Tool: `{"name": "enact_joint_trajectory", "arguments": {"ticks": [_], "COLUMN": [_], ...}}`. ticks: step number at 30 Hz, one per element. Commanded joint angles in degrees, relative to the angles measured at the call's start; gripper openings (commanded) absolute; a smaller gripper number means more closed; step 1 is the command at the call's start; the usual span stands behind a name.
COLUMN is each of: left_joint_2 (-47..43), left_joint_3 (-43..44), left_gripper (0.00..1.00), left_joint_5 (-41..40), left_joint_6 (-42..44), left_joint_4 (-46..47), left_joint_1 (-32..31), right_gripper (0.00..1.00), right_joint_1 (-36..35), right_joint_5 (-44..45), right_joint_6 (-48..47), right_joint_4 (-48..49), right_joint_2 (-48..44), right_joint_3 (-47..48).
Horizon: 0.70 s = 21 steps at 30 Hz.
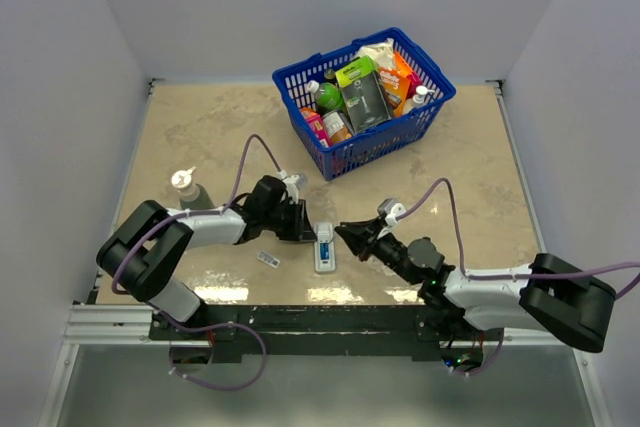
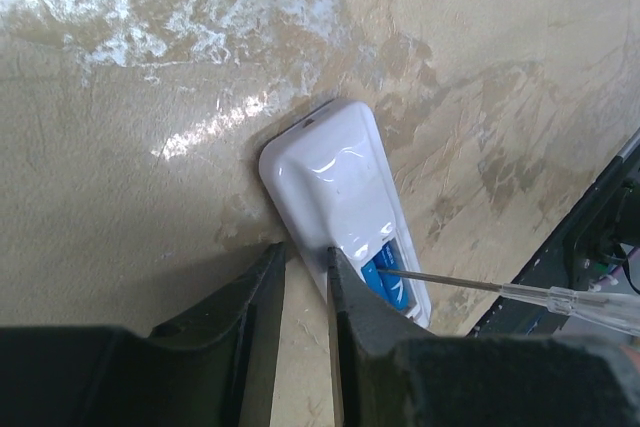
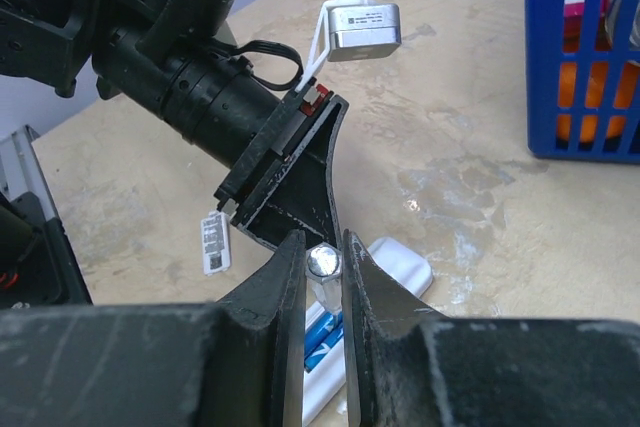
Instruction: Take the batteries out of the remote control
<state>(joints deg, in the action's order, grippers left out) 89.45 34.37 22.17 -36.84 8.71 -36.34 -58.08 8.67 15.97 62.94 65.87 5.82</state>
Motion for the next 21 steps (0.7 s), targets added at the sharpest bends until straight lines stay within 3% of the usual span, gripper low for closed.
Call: {"name": "enact_joint_trajectory", "arguments": {"ticks": [1, 10, 16, 21], "left_joint_2": [2.92, 3.63, 1.52, -1.56], "left_joint_3": [2.10, 0.61, 0.09, -0.88], "left_gripper": [0.28, 0.28, 0.28, 0.29], "left_joint_5": [-1.70, -1.43, -1.17, -0.73], "left_joint_6": [0.89, 0.28, 0.54, 0.54], "left_joint_4": [0.26, 1.57, 0.34, 0.34], "left_joint_1": [-0.58, -0.58, -0.49, -0.49], "right_gripper": [0.08, 0.07, 0.05, 0.04], "right_joint_1": [-0.45, -0.45, -0.45, -0.54], "right_joint_5": [0.91, 4.43, 0.66, -2.51], "right_joint_6": [4.33, 6.54, -0.05, -5.85], "right_joint_4": [-6.60, -3.96, -14.67, -21.10], "right_joint_2": [0.50, -1.53, -3.73, -0.40], "right_joint_3": [-4.32, -7.41, 0.14, 6.91]}}
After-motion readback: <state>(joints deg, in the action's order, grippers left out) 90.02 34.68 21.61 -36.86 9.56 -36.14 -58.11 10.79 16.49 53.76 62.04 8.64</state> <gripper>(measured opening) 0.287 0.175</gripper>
